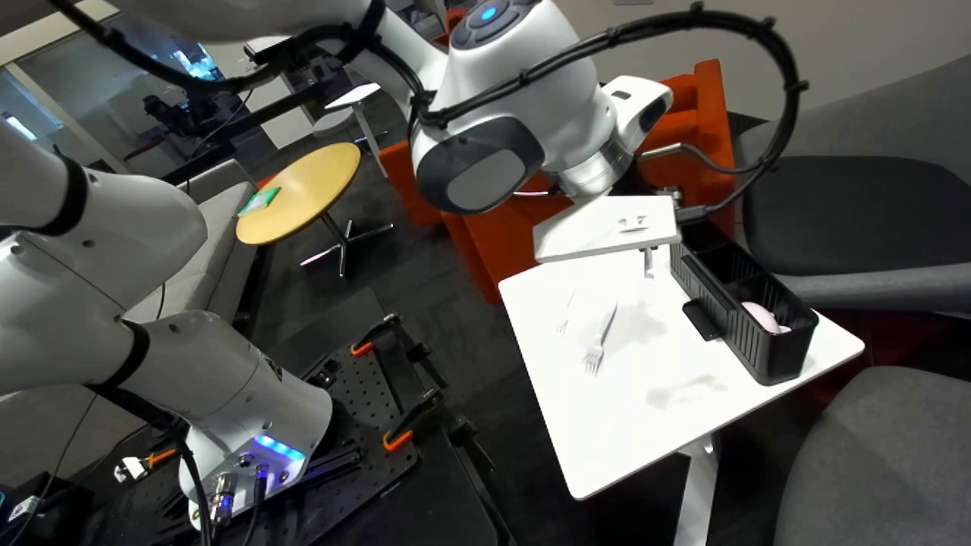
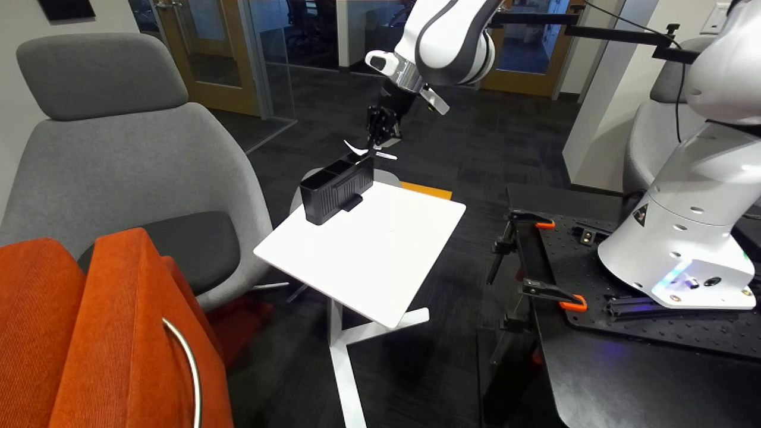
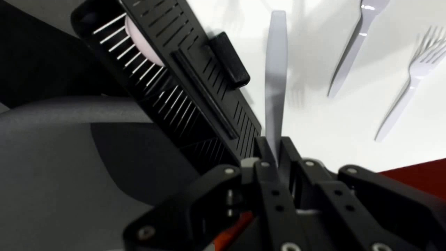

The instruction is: Put the first fork from the right in the cutlery box

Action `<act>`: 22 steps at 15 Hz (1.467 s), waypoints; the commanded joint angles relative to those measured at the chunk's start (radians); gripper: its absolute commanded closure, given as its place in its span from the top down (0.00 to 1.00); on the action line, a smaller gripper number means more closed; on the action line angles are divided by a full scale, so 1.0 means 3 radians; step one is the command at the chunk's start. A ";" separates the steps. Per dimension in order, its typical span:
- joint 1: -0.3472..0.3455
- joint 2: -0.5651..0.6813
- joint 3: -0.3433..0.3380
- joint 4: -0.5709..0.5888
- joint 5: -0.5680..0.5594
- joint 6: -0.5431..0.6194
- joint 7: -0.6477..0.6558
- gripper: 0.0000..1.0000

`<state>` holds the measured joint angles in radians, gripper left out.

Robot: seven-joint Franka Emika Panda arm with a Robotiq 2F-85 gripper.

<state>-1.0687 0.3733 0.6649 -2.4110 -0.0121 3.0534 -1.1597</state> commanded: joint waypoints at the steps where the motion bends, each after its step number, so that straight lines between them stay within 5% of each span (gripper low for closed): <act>1: -0.0588 0.0477 0.0543 0.0539 0.0057 -0.0477 -0.0523 0.03; 5: -0.0734 0.0812 0.0709 0.1024 0.0282 -0.1251 -0.1145 0.03; 10: -0.0755 0.1037 0.0795 0.1426 0.0996 -0.2030 -0.1926 0.03; 11: -0.0559 0.0863 0.0556 0.1297 0.0990 -0.1800 -0.1846 0.03; 12: -0.0537 0.0872 0.0536 0.1331 0.1079 -0.1847 -0.1912 0.11; 14: -0.0483 0.0873 0.0461 0.1337 0.1099 -0.1847 -0.1918 0.11; 15: -0.0468 0.0873 0.0445 0.1337 0.1100 -0.1847 -0.1918 0.03; 22: -0.0556 0.1344 0.0583 0.1753 0.1867 -0.1971 -0.2992 0.03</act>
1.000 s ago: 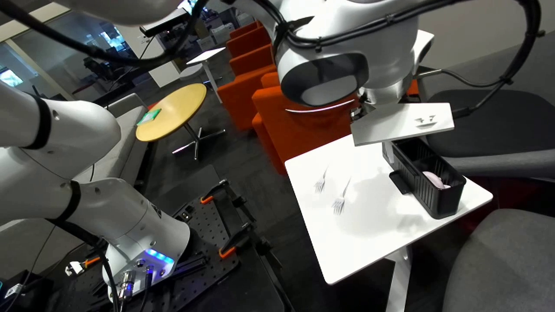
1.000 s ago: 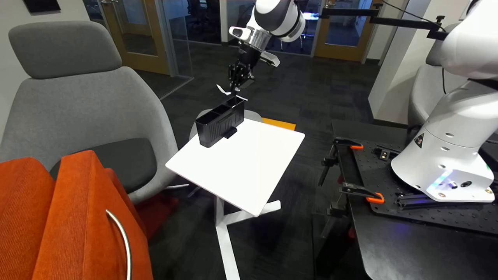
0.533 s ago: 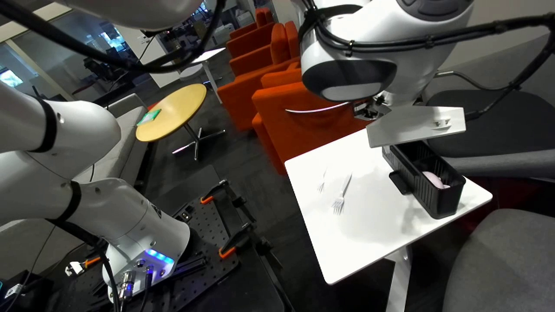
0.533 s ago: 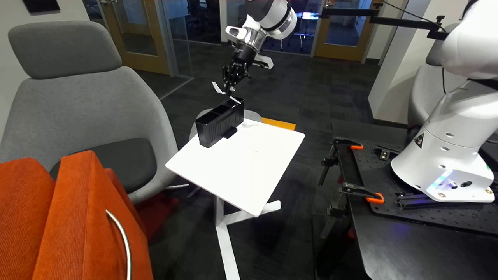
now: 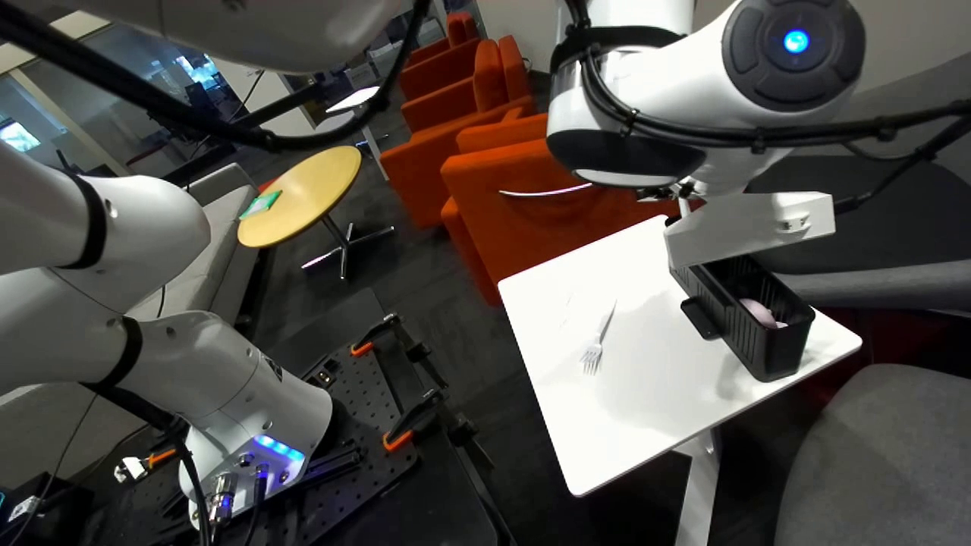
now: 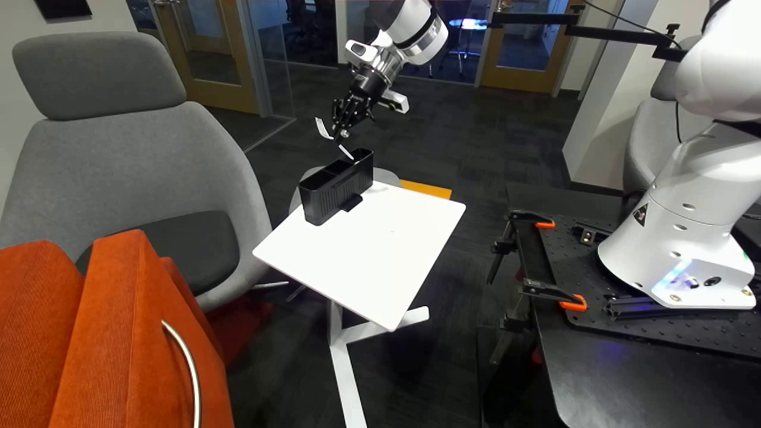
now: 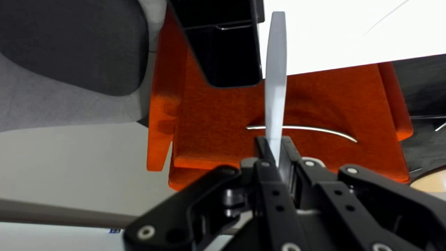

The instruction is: Put the first fork from the right in the cutlery box

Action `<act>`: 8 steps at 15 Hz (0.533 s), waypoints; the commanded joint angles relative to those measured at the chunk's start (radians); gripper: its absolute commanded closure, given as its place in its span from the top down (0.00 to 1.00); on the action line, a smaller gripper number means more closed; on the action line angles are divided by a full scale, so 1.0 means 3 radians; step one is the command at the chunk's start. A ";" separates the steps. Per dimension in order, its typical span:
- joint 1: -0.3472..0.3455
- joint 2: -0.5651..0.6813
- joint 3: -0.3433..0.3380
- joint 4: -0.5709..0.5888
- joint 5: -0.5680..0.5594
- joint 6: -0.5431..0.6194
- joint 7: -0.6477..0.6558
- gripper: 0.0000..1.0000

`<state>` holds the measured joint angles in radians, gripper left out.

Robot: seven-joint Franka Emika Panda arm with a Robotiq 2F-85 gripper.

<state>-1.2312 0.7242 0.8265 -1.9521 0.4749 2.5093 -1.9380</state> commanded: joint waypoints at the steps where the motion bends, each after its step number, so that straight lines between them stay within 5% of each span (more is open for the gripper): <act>1: -0.0018 0.0214 0.0047 0.0272 0.0327 -0.0224 -0.0530 0.03; 8: 0.0344 0.0353 -0.0259 0.0683 0.0772 -0.0876 -0.0942 0.03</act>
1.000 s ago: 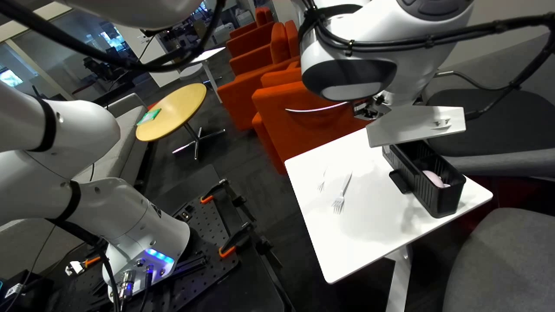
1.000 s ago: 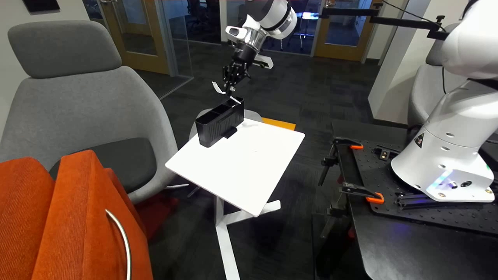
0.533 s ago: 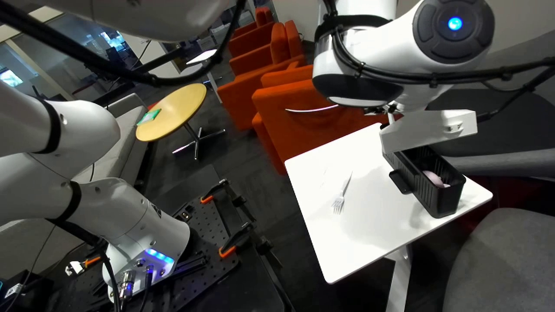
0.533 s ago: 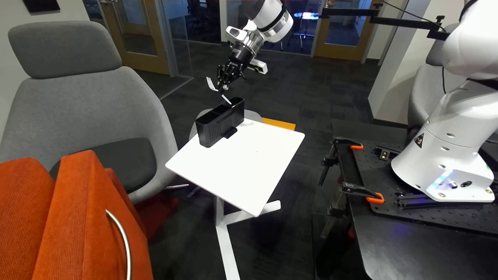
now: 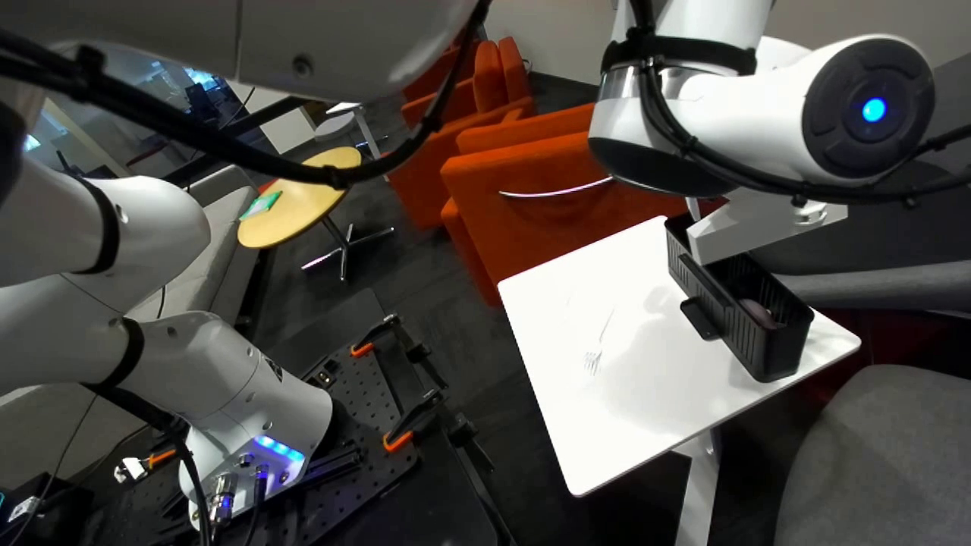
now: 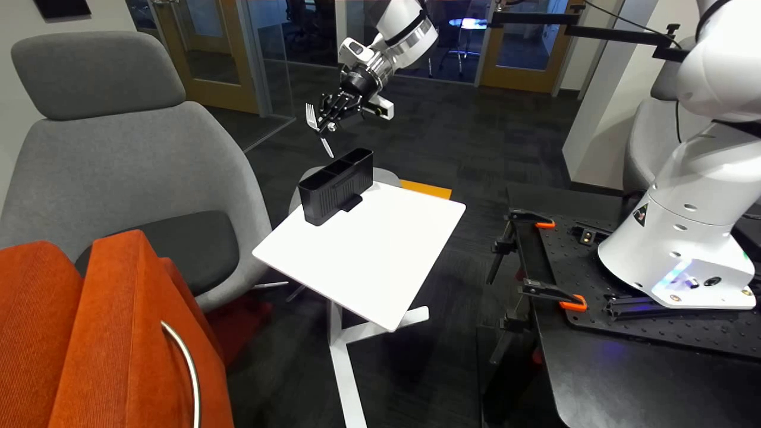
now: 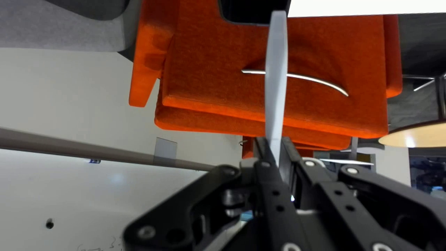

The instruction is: Put the first fork from the right in the cutlery box

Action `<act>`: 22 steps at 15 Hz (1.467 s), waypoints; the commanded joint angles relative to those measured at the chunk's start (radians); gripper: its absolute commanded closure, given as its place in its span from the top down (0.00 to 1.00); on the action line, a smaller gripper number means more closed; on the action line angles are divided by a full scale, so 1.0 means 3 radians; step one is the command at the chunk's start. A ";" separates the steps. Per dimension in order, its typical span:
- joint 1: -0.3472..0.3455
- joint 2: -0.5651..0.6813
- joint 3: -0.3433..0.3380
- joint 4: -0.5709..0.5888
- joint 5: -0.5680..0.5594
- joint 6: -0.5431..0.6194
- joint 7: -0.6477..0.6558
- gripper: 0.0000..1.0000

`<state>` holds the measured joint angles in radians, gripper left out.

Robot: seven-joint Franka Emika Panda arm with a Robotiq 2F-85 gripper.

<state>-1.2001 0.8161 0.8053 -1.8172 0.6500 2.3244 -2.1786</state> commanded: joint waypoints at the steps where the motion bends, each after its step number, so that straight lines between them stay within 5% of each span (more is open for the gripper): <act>1: 0.0350 0.0049 -0.0285 0.0290 0.0228 -0.0302 -0.0143 0.03; 10: 0.1419 0.0122 -0.1390 0.0735 0.0699 -0.0374 -0.0188 0.03; 18: 0.1818 0.0128 -0.2048 0.0816 0.1086 -0.0654 -0.0270 0.03; 19: 0.1861 0.0110 -0.2111 0.0809 0.1093 -0.0720 -0.0265 0.36; 22: 0.1962 0.0071 -0.2247 0.0800 0.1120 -0.0868 -0.0288 0.51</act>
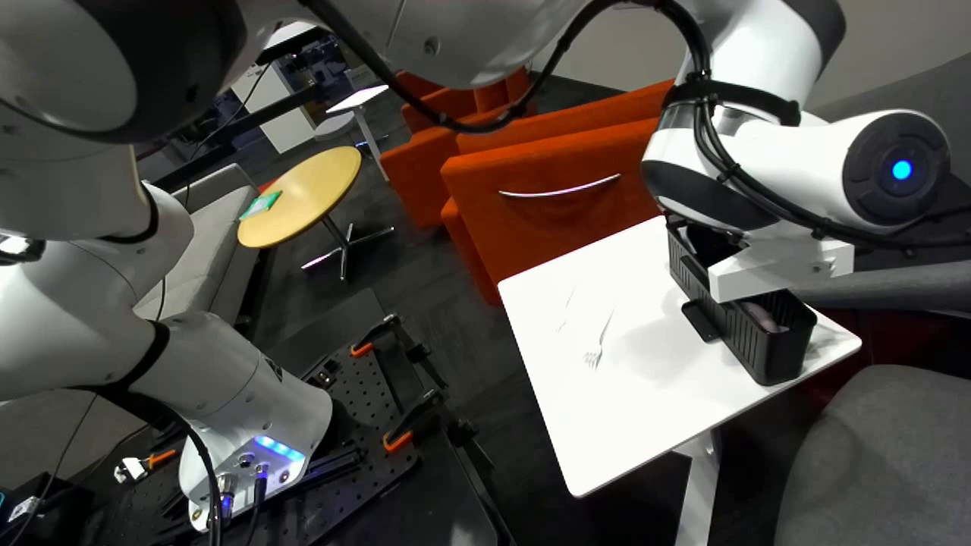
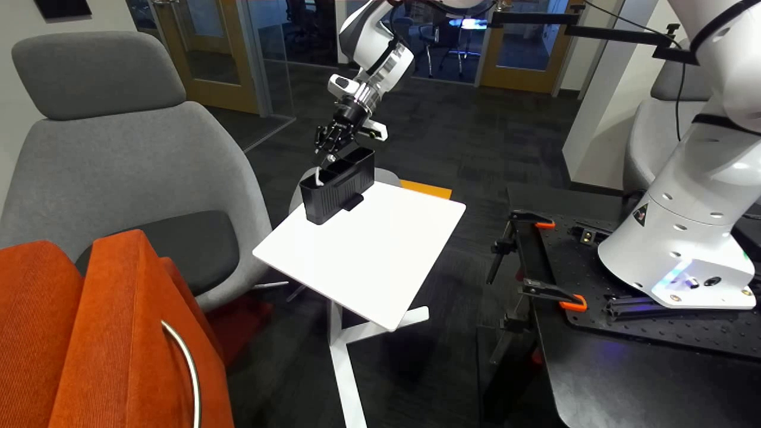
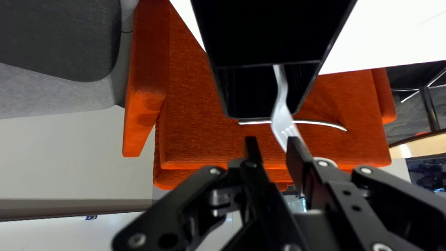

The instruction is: Put the first fork from the right in the cutlery box

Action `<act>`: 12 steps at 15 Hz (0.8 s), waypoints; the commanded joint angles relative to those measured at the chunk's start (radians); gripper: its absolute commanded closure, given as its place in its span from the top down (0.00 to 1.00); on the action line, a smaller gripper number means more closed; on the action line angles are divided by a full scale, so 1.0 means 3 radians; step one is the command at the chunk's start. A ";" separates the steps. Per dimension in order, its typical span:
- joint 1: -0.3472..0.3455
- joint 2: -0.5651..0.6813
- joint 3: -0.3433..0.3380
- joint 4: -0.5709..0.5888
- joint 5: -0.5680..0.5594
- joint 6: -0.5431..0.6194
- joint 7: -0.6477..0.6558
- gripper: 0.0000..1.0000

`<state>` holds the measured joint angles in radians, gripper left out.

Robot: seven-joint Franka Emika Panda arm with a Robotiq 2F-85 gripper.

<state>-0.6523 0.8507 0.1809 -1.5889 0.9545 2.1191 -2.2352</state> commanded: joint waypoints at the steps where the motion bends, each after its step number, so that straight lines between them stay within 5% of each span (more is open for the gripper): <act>1: 0.0167 -0.0069 -0.0197 0.0024 0.0110 -0.0220 -0.0113 0.58; 6: 0.0264 -0.0328 -0.0297 -0.0126 0.0186 -0.0365 -0.0280 0.96; 12: 0.0394 -0.0969 -0.0552 -0.0404 0.0120 -0.0749 -0.0415 1.00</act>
<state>-0.5715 0.6942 0.0777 -1.6157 0.9882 1.9559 -2.3341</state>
